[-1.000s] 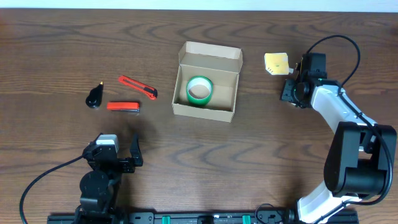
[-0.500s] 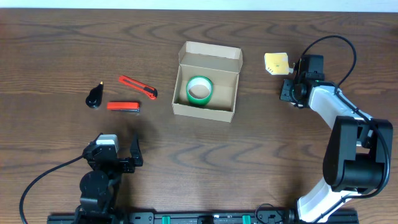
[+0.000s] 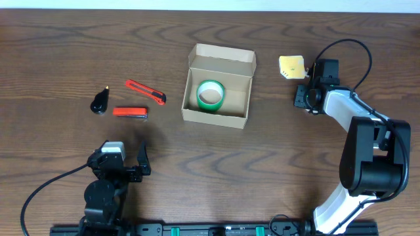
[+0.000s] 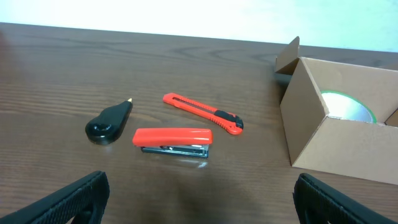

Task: Pack container
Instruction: 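Move the right gripper to the clear tape roll and grasp it, then carry the clear tape with the right gripper and lower it into the box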

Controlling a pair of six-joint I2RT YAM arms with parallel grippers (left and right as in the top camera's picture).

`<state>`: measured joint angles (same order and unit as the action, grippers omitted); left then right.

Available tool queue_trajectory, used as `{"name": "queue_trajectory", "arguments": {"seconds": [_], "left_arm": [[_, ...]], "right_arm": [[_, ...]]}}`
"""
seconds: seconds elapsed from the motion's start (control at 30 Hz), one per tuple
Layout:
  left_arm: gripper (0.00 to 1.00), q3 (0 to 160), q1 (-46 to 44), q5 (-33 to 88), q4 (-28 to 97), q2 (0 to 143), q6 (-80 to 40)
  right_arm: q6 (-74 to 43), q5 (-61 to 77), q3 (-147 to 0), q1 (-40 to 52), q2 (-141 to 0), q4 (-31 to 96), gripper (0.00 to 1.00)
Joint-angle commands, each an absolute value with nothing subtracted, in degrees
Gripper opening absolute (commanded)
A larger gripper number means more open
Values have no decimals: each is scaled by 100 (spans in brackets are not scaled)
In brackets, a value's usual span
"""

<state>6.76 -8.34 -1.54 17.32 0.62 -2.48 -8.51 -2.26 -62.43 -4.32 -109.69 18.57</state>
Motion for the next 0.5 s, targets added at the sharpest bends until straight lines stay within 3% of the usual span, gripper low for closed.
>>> {"name": "queue_trajectory", "arguments": {"seconds": [0.0,0.13,0.47], "left_arm": [[96,530,-805,-187,1747,27,-126],[95,530,-805,-187,1745,27,-126],[95,530,-805,-187,1745,27,-126]], "right_arm": [[-823,-270,-6276,-405,-11039,1927,11],[-825,-130,-6545,-403,-10884,2263,1],[-926,631,-8066,-45,-9598,3605,1]]}}
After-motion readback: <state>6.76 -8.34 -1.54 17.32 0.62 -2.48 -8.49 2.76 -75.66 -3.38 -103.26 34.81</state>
